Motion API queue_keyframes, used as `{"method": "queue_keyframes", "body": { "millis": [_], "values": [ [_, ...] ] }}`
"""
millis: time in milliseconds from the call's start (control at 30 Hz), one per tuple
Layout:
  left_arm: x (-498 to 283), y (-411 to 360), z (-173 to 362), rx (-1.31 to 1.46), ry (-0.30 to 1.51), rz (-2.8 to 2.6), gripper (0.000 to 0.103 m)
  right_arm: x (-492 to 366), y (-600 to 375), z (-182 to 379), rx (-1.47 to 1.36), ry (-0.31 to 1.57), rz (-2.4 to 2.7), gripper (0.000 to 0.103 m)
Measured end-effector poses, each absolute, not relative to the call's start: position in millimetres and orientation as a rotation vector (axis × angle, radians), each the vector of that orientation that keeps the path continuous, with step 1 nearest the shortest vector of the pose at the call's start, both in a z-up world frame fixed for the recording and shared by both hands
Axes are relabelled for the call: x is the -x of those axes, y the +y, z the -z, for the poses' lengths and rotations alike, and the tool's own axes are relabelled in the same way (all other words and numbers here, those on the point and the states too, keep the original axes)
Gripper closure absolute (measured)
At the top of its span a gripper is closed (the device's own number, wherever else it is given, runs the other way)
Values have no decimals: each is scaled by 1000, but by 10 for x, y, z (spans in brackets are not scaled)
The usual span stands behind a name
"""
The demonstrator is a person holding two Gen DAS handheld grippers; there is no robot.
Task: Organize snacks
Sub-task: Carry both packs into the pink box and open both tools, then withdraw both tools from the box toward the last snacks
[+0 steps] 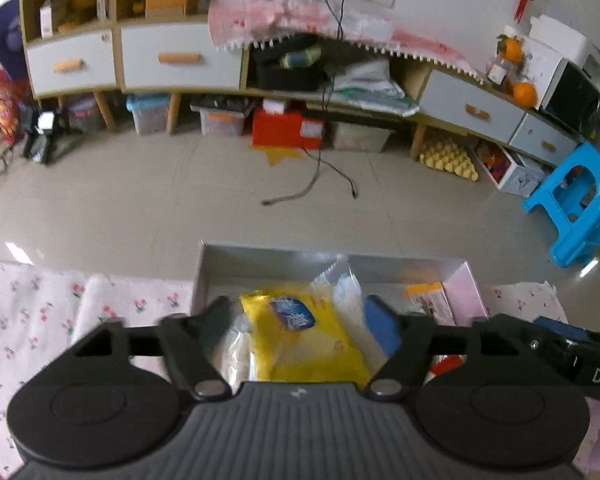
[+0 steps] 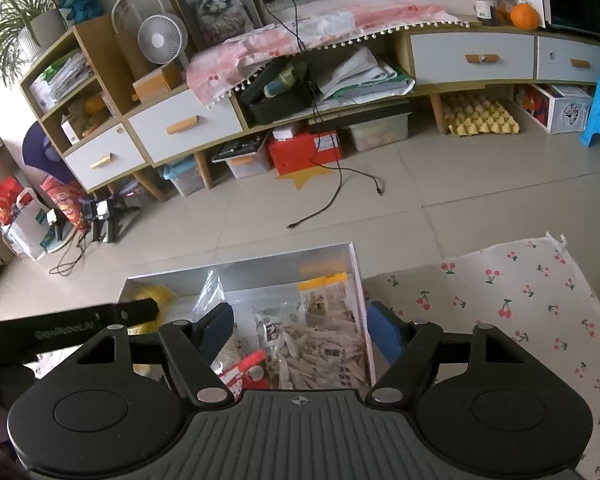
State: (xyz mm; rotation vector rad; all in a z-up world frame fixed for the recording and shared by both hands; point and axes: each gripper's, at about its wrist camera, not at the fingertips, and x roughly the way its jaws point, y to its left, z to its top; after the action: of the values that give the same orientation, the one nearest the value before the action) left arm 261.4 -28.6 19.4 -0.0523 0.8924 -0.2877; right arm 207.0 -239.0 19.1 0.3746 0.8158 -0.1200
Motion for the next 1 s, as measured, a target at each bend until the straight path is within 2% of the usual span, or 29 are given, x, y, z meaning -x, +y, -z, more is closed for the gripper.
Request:
{"method": "queue_keyframes", "body": {
  "millis": [167, 667, 767, 1000],
  "values": [
    [-2489, -232, -318, 71, 898, 287, 23, -1945, -2427, -262, -386, 813, 130, 22],
    [-1825, 100, -536, 87, 899, 264, 10, -1244, -2353, -619, -368, 807, 153, 20],
    [-1678, 184, -540, 99, 901, 267, 6, -1096, -2310, -657, -357, 804, 152, 19],
    [-1364, 314, -417, 74, 945, 240, 4, -763, -2171, -614, -320, 814, 142, 17]
  ]
}}
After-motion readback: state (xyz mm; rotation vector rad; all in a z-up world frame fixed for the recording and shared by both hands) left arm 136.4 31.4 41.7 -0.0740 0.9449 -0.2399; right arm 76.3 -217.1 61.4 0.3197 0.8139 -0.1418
